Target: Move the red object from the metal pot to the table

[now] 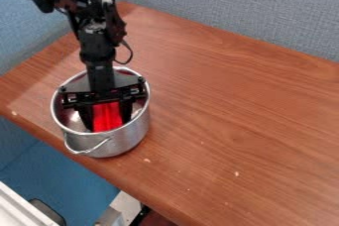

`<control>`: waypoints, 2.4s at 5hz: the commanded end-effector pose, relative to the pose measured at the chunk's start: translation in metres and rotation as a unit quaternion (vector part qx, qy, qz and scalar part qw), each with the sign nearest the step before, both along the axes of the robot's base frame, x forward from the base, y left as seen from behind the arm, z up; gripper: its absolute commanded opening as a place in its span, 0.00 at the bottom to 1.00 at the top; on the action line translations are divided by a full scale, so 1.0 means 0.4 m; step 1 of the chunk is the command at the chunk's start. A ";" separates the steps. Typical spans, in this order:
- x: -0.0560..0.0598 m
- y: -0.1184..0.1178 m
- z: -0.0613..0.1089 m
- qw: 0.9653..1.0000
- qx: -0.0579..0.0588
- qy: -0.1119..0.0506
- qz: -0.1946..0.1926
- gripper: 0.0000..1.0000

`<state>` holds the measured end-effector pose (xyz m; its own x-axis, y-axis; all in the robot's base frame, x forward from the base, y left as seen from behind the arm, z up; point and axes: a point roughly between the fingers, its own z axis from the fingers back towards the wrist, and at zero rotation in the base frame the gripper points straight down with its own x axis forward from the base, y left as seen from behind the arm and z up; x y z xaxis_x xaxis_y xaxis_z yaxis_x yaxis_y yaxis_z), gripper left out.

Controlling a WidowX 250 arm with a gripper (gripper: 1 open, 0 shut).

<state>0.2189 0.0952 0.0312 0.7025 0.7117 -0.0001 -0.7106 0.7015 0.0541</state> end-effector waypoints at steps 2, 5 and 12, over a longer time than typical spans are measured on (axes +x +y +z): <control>-0.005 0.047 0.005 1.000 -0.010 -0.005 0.021 0.00; -0.030 0.086 -0.008 0.997 -0.034 0.008 0.067 0.00; -0.089 0.117 0.036 0.997 -0.051 0.056 -0.003 0.00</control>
